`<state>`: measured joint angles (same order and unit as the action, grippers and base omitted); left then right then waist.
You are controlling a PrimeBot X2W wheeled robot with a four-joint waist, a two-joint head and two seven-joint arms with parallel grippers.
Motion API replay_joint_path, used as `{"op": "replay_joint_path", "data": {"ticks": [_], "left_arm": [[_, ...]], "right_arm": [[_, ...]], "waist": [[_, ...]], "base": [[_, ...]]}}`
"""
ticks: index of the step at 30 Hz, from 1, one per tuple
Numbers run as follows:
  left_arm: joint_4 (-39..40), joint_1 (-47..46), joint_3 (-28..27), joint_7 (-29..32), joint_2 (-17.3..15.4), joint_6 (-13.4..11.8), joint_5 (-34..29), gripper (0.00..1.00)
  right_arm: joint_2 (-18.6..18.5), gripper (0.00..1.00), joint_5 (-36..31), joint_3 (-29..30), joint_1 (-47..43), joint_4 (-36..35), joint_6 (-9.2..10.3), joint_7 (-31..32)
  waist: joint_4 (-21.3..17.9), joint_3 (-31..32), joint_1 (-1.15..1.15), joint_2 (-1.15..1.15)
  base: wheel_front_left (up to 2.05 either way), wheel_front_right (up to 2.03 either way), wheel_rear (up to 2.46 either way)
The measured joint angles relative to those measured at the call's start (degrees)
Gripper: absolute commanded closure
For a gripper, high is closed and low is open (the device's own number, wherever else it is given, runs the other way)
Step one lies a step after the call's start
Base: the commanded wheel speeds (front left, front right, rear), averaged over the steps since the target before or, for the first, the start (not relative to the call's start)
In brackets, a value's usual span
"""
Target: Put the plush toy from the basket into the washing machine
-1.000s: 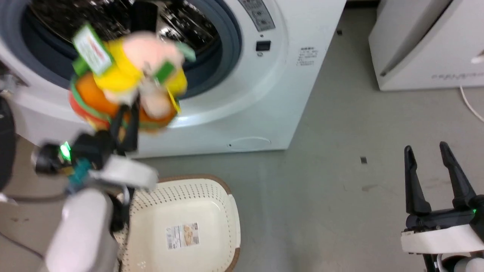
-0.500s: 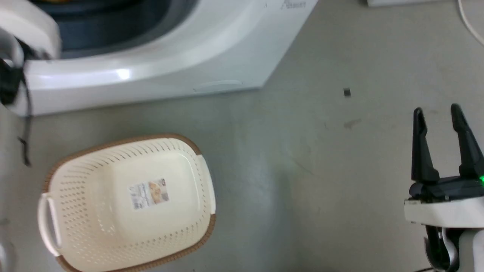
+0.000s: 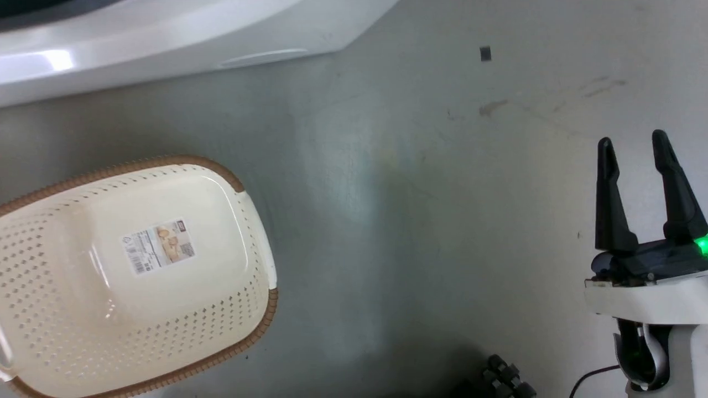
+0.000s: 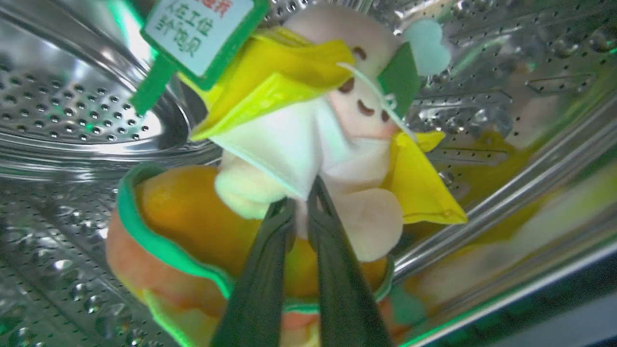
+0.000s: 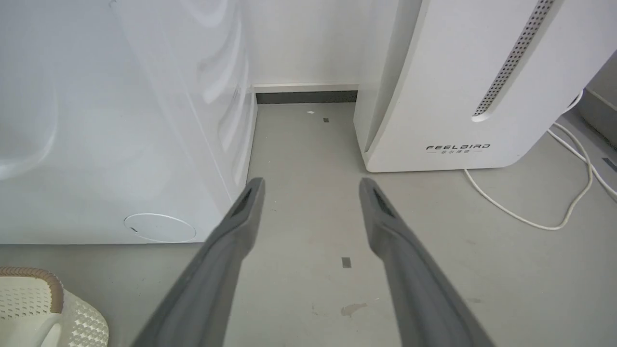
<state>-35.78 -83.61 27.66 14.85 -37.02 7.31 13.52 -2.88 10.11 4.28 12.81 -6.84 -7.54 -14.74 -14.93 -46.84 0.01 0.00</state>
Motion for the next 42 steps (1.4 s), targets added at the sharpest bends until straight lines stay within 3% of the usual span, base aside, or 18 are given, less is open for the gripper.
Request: {"op": "replay_joint_path", "data": {"ticks": [5, 11, 20, 21, 22, 26, 30, 42], "left_arm": [[-1.9, -5.0, 6.2, 6.8, -2.5, 0.0, 5.3, 1.00], [-4.1, -8.2, 9.8, 10.1, -3.6, 0.0, 10.0, 1.00], [-6.5, -9.0, 13.4, 8.9, -4.2, 0.0, 16.0, 1.00], [-6.9, -8.9, 13.8, 7.9, -4.4, 0.0, 16.0, 0.16], [-7.6, -8.8, 13.8, 6.9, -4.5, 0.0, 16.4, 0.00], [-9.7, -6.9, 14.7, 2.4, -3.8, 0.0, 17.6, 0.00], [-12.3, -2.2, 15.8, -3.3, -1.0, 0.0, 19.5, 0.00], [-17.1, 14.7, 17.4, -21.5, 5.6, -0.1, 24.2, 0.00]], "right_arm": [[0.0, 0.00, 0.7, -0.5, 0.5, 0.0, 0.00, 0.0], [0.0, 0.00, 1.0, -1.2, 1.0, 0.0, 0.00, 0.0], [0.0, 0.00, 1.0, -1.0, 2.2, 0.5, 0.00, 0.0], [0.0, 0.00, 1.0, -0.9, 2.2, 0.6, 0.00, 0.0], [0.0, 0.00, 1.0, -0.7, 2.2, 0.7, 0.00, 0.0], [0.0, 0.00, 0.6, 0.3, 2.1, 1.2, 0.00, 0.0], [0.0, 0.00, -1.5, 0.9, 1.7, 2.1, 0.00, 0.0], [0.0, 0.00, -5.8, 3.3, -2.7, 3.9, 0.00, 0.0]], "waist": [[-0.8, -2.3, 0.00, 0.00], [-1.0, -4.0, 0.00, 0.00], [-0.8, -3.7, 0.00, 0.00], [-0.8, -3.3, 0.00, 0.00], [-0.7, -2.9, 0.00, 0.00], [0.0, -0.5, -0.01, 0.00], [1.0, 3.3, -0.01, 0.00], [5.4, 19.4, -0.02, 0.00]], "base": [[0.00, 0.00, 0.00], [0.00, 0.00, 0.00], [0.00, 0.00, 0.00], [0.00, 0.00, 0.00], [0.00, 0.00, 0.00], [0.00, 0.00, 0.00], [0.00, 0.00, 0.00], [0.00, 0.00, 0.00]]}}
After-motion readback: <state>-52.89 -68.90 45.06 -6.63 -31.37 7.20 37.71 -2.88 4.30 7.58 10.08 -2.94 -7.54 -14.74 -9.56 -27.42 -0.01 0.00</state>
